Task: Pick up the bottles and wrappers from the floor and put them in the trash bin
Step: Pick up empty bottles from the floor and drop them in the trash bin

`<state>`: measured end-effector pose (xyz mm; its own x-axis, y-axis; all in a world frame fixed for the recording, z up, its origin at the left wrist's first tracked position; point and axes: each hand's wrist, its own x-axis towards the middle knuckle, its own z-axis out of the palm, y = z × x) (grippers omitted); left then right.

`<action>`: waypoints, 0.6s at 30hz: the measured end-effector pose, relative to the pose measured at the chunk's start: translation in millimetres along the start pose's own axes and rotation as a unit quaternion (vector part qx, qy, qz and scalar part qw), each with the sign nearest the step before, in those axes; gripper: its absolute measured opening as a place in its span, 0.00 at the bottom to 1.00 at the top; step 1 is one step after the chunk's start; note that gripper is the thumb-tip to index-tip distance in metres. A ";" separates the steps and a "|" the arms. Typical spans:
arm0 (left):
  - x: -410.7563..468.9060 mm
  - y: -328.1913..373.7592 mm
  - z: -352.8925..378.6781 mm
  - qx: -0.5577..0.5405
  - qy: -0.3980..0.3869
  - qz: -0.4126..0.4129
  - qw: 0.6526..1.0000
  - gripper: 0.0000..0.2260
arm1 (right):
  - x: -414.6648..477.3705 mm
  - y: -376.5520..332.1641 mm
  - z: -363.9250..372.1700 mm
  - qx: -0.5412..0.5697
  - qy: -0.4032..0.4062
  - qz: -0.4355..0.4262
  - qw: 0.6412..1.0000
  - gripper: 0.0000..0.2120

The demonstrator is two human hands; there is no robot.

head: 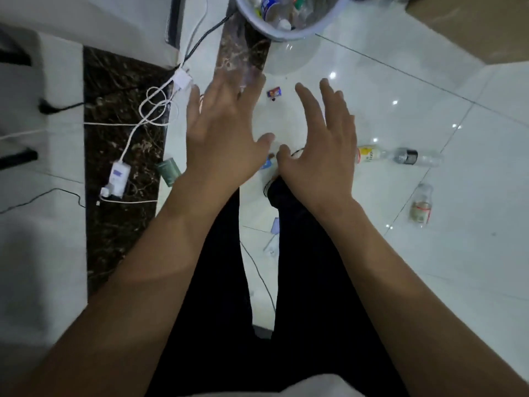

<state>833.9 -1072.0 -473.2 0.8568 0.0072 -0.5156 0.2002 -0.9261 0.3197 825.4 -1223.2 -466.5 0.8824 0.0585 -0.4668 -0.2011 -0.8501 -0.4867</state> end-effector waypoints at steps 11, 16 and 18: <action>-172.1 123.0 -192.4 0.031 0.092 0.069 0.993 0.33 | -145.9 -75.7 -227.8 0.089 0.082 -0.121 0.985 0.29; -197.2 161.7 -261.0 0.021 0.159 0.111 0.981 0.33 | -157.2 -106.8 -304.1 0.100 0.148 -0.164 0.970 0.28; -204.9 171.8 -282.2 0.013 0.175 0.128 0.976 0.31 | -161.3 -113.3 -323.5 0.081 0.161 -0.173 0.968 0.29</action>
<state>826.8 -1126.1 -88.3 0.9879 -0.1016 -0.1168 -0.0501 -0.9236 0.3800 843.4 -1305.6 -97.2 0.9904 0.1378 -0.0129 0.0903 -0.7142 -0.6941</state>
